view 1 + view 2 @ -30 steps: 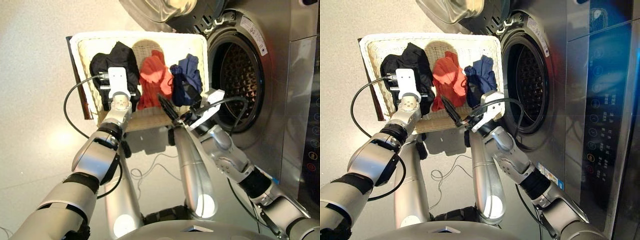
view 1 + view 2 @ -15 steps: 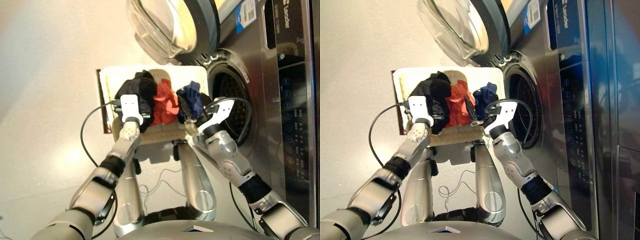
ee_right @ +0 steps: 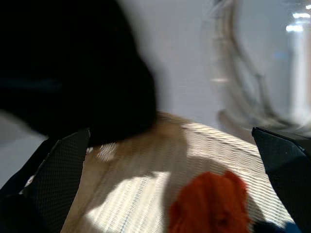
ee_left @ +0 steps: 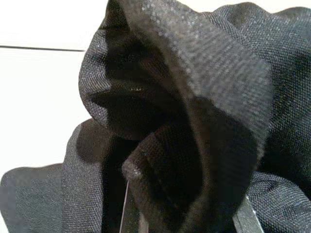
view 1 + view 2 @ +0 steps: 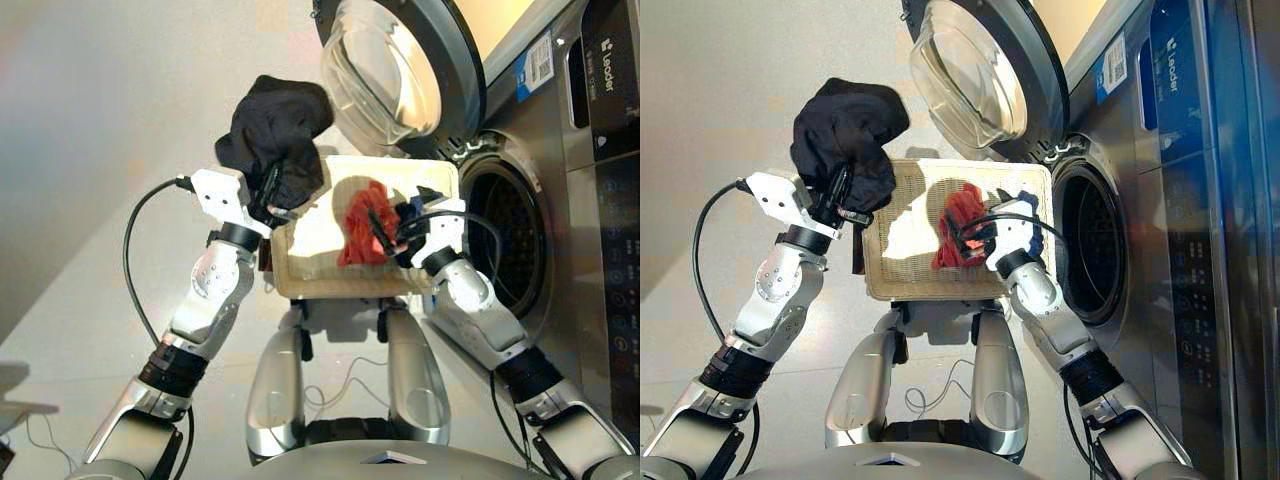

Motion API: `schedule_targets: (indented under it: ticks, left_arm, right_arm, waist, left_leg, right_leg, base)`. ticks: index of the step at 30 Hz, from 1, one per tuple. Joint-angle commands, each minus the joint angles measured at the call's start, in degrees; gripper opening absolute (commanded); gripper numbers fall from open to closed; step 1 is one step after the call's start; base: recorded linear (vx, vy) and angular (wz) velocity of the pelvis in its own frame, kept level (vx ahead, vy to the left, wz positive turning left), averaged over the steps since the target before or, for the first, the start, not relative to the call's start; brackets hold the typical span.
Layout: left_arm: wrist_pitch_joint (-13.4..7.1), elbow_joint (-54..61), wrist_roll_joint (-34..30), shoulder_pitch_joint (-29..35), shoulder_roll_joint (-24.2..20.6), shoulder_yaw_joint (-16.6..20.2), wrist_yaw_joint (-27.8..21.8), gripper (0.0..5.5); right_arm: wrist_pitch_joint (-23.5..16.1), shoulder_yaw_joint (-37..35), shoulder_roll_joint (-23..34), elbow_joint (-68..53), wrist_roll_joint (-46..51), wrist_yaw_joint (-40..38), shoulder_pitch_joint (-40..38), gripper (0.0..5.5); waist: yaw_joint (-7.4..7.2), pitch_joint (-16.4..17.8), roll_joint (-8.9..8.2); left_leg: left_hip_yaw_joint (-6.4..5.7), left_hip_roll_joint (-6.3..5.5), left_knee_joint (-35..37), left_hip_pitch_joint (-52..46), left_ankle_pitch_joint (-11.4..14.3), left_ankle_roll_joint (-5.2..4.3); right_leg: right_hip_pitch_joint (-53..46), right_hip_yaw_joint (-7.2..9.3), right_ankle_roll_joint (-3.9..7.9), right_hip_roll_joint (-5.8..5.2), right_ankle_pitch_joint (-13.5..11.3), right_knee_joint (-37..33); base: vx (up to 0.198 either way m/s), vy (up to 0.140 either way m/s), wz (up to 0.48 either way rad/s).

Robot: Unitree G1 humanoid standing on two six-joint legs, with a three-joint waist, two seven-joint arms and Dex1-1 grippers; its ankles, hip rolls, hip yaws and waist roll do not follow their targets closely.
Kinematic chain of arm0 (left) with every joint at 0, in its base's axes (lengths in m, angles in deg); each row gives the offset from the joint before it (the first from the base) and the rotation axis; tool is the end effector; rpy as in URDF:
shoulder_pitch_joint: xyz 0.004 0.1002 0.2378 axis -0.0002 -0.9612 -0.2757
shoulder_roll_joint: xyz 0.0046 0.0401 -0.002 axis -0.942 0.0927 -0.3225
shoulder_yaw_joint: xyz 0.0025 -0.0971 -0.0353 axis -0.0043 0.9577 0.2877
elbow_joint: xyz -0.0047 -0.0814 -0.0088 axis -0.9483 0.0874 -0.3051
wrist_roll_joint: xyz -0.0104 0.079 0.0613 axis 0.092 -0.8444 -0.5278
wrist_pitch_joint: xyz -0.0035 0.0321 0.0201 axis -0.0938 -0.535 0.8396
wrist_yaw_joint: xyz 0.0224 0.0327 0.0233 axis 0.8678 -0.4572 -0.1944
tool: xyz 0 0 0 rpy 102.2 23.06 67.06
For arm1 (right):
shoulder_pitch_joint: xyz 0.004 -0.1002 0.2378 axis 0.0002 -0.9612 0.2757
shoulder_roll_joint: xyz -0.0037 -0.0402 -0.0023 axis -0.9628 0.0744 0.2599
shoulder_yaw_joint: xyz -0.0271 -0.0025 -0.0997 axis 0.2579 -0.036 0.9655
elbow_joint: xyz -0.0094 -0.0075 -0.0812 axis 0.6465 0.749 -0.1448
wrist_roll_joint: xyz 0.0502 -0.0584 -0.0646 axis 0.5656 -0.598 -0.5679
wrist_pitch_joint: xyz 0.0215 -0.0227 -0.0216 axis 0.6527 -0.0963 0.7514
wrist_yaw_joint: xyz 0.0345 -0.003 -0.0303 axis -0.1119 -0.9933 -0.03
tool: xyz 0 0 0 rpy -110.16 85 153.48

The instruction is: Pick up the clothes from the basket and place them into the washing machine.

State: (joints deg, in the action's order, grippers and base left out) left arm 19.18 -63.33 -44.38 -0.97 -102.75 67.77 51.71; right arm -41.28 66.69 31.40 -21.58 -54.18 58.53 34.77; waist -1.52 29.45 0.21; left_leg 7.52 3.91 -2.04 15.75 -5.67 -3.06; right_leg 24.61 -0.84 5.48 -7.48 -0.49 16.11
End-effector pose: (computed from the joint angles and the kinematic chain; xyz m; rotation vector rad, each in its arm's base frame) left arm 0.2344 0.1467 0.1425 -0.0880 -0.5366 -0.5567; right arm 0.2417 -0.1397 0.0928 -0.1965 -0.2129 0.6227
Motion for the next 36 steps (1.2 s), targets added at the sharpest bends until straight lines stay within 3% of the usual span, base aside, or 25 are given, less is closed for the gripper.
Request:
schedule_targets:
  ticks: [1,7,8,15,27,36]
  left_arm:
    - [-2.7,7.5,2.6,2.4,-2.5,-0.7,-4.3,0.00]
    - [-0.9,10.3,6.0,4.9,-6.1,-3.4,-7.4,0.00]
    - [0.6,10.3,8.6,5.2,-7.1,-4.8,-9.2,0.00]
    - [2.9,9.0,11.7,9.2,-11.3,-9.6,-11.4,0.00]
    - [4.4,4.8,13.9,10.7,-15.4,-14.6,-12.1,0.00]
    - [4.5,-0.4,12.4,8.7,-17.3,-15.1,-11.7,0.00]
  right_arm:
    - [-1.3,1.6,0.6,-7.6,-3.1,3.7,3.8,5.50]
    - [-0.6,4.7,1.1,-6.5,-8.7,3.5,13.3,5.50]
    - [-0.1,6.3,1.4,-6.3,-12.1,4.3,17.9,5.50]
    - [-0.1,9.8,-2.5,-1.7,-15.5,2.4,28.5,5.50]
    - [-3.2,7.4,-5.2,-6.7,-14.1,-1.3,29.5,5.50]
    - [-5.1,5.7,-5.1,-11.4,-11.6,-3.8,28.9,5.50]
  waist:
    - [-0.52,-4.4,-1.12]
    - [-0.33,-4.4,-0.42]
    - [-0.20,-4.4,-0.20]
    - [0.11,-3.9,0.62]
    - [0.07,-2.9,1.13]
    - [0.03,-2.5,0.61]
  left_leg:
    - [-0.88,-1.36,-1.8,-0.3,2.8,-0.39]
    - [-0.85,-1.33,-1.8,-0.4,2.7,-0.50]
    - [-0.65,-1.31,-1.9,-0.3,2.7,-0.47]
    - [-0.67,-1.34,-2.1,-0.3,2.5,-0.40]
    - [-0.97,-1.52,-2.9,0.2,2.5,-0.24]
    - [-0.24,-1.27,-3.5,0.4,2.7,-0.10]
  right_leg:
    - [-4.8,-1.99,2.50,-0.20,-4.0,-7.8]
    - [-4.7,-2.25,2.55,-0.34,-4.1,-7.9]
    - [-4.5,-2.43,2.53,-0.27,-4.1,-7.7]
    - [-4.2,-2.89,2.44,-0.28,-4.1,-7.5]
    - [-3.8,-2.88,2.39,-0.46,-4.0,-6.6]
    - [-3.1,-3.40,2.53,-0.18,-4.0,-6.0]
  base:
    - [0.000,0.000,0.000]
    - [0.000,0.000,0.000]
    - [0.000,0.000,0.000]
    - [0.000,0.000,0.000]
    - [0.000,0.000,0.000]
    - [0.000,0.000,0.000]
